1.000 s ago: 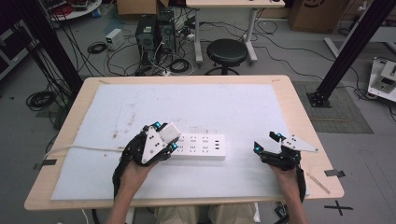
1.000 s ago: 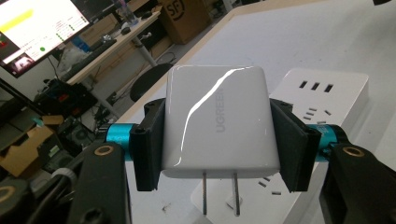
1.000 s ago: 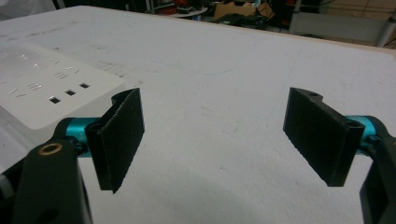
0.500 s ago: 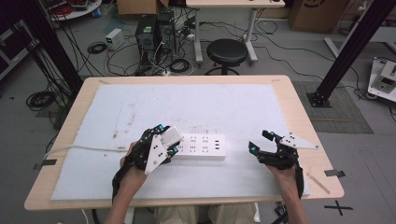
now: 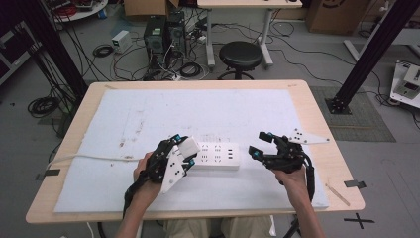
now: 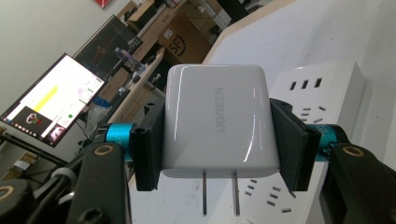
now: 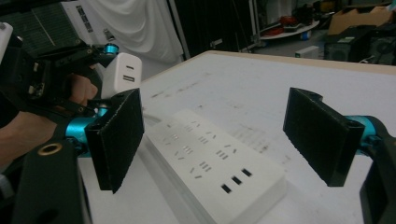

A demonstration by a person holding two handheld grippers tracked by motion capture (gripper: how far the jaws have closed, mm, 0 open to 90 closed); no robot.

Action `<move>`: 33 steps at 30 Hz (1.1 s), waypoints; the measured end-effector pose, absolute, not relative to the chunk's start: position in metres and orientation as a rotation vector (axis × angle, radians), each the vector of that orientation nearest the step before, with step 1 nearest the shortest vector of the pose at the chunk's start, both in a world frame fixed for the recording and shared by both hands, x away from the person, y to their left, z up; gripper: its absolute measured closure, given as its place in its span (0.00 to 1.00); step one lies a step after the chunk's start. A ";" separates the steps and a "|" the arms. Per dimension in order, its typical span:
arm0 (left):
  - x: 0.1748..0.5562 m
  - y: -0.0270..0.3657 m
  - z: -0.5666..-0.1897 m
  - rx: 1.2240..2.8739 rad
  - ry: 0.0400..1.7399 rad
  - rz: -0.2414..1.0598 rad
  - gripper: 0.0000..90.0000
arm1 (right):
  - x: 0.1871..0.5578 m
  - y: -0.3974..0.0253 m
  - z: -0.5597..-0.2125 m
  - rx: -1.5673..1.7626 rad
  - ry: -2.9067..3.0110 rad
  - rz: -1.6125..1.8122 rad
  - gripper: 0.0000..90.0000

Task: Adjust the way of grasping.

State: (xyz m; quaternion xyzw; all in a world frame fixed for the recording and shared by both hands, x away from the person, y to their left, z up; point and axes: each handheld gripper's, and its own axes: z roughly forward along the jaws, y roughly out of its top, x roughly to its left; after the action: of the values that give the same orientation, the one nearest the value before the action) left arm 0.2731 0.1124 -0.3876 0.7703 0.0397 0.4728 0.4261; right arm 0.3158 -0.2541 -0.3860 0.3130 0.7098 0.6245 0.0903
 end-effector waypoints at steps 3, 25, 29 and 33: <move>0.272 0.109 -0.389 1.926 0.077 1.190 0.47 | 0.317 -0.238 -0.377 0.908 2.157 1.891 0.23; 0.261 0.089 -0.391 1.889 -0.067 1.260 0.47 | 0.329 -0.174 -0.374 0.847 2.400 2.025 0.23; 0.260 0.084 -0.391 1.879 -0.075 1.260 0.47 | 0.330 -0.167 -0.376 0.840 2.419 2.049 0.23; 0.259 0.081 -0.390 1.870 -0.069 1.258 0.47 | 0.330 -0.160 -0.378 0.839 2.410 2.082 0.23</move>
State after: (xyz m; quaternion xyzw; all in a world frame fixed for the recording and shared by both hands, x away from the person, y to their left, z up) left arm 0.2590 0.0807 -0.3902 0.7492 -0.0275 0.5041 0.4288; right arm 0.3304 -0.1603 -0.3783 0.2541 0.7297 0.6303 -0.0758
